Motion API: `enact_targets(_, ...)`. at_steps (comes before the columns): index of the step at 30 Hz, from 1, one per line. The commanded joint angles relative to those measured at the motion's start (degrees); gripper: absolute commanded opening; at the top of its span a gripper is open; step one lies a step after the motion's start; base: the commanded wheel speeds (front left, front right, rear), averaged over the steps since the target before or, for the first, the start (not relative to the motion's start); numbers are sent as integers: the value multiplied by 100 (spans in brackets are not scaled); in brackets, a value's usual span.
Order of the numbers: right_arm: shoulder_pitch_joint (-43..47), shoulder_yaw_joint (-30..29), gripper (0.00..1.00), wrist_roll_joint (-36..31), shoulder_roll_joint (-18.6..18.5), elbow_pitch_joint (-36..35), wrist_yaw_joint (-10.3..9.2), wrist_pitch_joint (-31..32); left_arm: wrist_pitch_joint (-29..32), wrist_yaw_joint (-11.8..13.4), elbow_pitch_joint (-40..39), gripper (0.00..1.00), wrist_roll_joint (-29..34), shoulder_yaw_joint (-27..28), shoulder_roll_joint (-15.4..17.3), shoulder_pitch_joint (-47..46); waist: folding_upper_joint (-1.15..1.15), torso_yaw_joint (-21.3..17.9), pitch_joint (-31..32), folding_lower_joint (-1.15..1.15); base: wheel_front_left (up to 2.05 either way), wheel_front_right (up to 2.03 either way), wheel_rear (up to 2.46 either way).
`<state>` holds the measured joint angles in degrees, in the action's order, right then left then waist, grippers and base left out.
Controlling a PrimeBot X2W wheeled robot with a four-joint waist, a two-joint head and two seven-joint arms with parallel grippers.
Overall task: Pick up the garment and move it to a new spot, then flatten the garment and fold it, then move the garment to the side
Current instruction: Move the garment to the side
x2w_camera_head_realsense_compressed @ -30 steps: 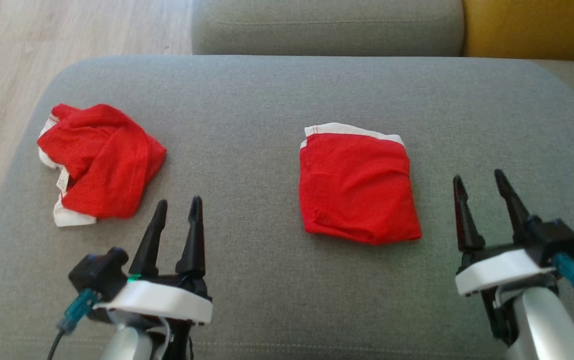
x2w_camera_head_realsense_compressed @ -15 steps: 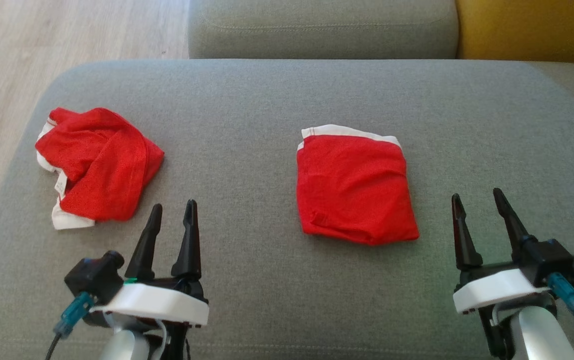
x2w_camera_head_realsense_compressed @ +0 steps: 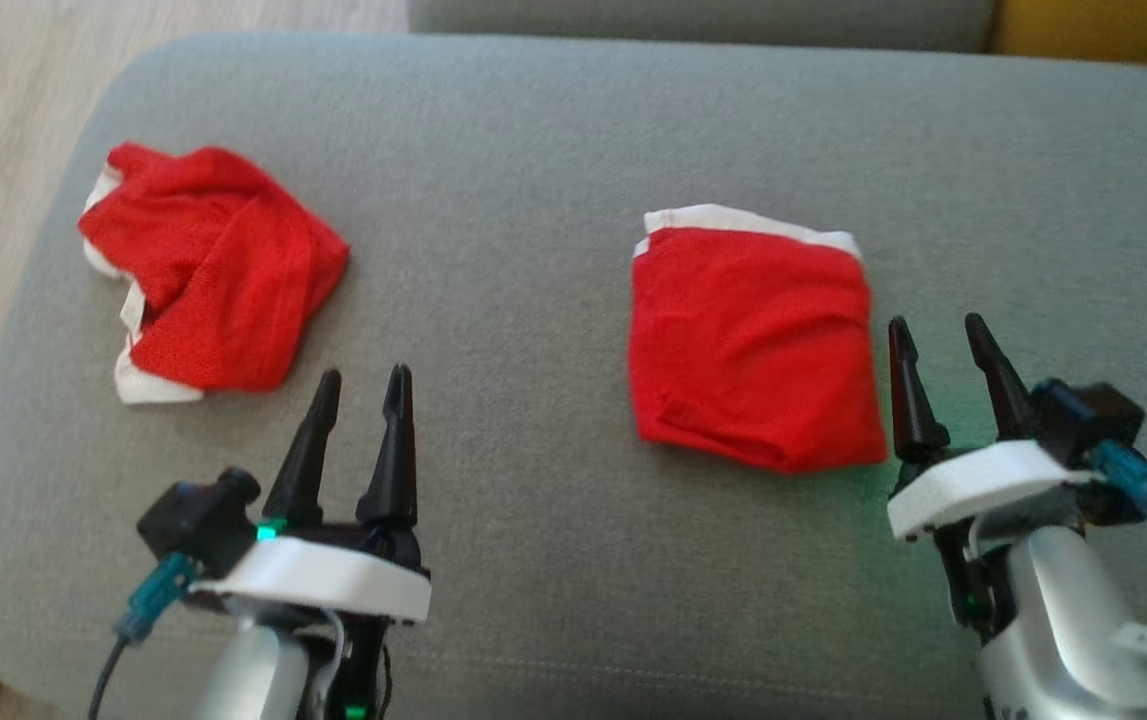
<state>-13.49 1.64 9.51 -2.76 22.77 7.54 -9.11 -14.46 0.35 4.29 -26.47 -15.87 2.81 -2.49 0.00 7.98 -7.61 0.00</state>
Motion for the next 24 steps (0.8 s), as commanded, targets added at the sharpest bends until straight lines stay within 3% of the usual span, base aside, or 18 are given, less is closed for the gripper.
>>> enact_targets(1,-236,130,100,69,-13,-46,-5,56,-54,-27,-199,100,-30,163,7,-315,0,169,-171,0,0,0,0)
enact_targets(13,-983,-156,100,419,-24,1241,-5,370,-54,-31,-234,100,-105,121,7,-512,0,633,-519,0,0,0,0)
enact_targets(14,-1018,-162,50,410,-23,1322,-5,383,-54,-30,-236,100,-107,127,7,-519,0,644,-532,0,0,0,0)
enact_targets(16,-1081,-156,0,384,-22,1453,-5,393,-54,-24,-249,100,-109,130,7,-530,0,656,-560,0,0,0,0)
enact_targets(24,-1331,175,0,-246,-169,1636,-5,120,-54,-22,-293,100,-54,97,7,-595,0,475,-584,0,0,0,0)
